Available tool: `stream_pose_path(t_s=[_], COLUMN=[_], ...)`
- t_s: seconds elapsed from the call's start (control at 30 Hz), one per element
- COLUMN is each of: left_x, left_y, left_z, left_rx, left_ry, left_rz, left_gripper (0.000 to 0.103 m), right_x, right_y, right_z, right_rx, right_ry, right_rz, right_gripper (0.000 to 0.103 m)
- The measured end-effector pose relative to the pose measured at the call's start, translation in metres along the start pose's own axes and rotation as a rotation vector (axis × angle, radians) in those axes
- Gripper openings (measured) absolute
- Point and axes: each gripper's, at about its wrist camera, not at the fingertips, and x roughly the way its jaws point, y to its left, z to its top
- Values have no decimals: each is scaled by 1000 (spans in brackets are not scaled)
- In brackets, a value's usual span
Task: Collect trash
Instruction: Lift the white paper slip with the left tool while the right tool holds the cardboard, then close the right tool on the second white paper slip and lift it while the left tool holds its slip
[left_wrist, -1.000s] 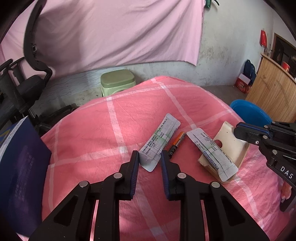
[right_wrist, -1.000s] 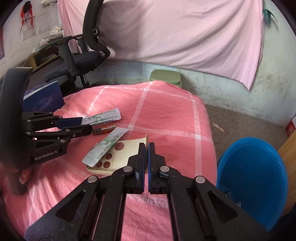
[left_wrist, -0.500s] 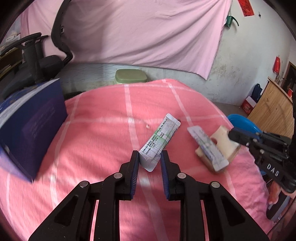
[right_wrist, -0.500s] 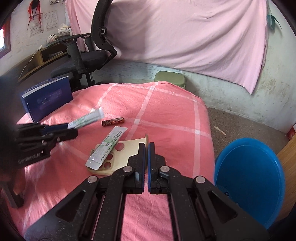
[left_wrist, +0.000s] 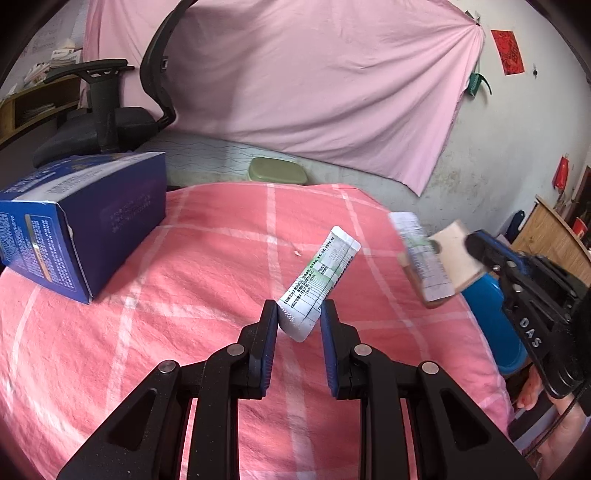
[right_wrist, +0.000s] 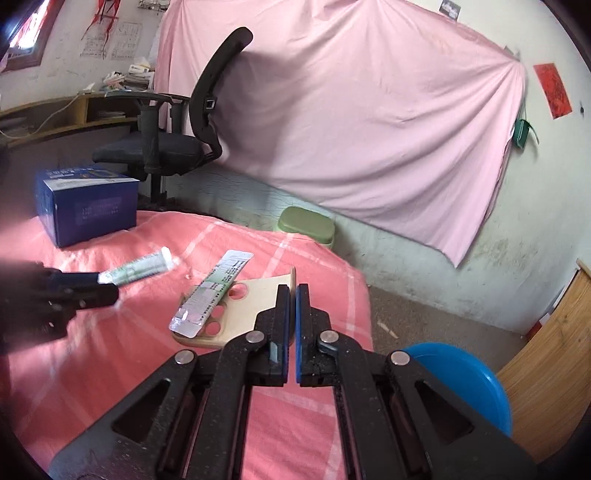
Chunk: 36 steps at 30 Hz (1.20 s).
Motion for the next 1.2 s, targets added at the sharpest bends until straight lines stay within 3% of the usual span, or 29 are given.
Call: stream_pose_path(t_s=[0.23, 0.5, 0.67, 0.83, 1.2], left_x=[10, 9, 5, 4, 6], left_y=[3, 17, 19, 21, 21], left_z=[1, -2, -3, -3, -2], left_rx=[-7, -54, -65, -66, -67], left_ry=[52, 58, 50, 52, 65], left_rz=[18, 40, 44, 43, 36], left_gripper=[19, 19, 19, 19, 19], right_x=[26, 31, 36, 45, 61], right_y=[-7, -5, 9, 23, 14], right_z=[-8, -8, -7, -11, -20], right_rx=[92, 136, 143, 112, 213], right_ry=[127, 155, 194, 258, 346], right_rz=[129, 184, 291, 321, 412], right_gripper=[21, 26, 33, 34, 40])
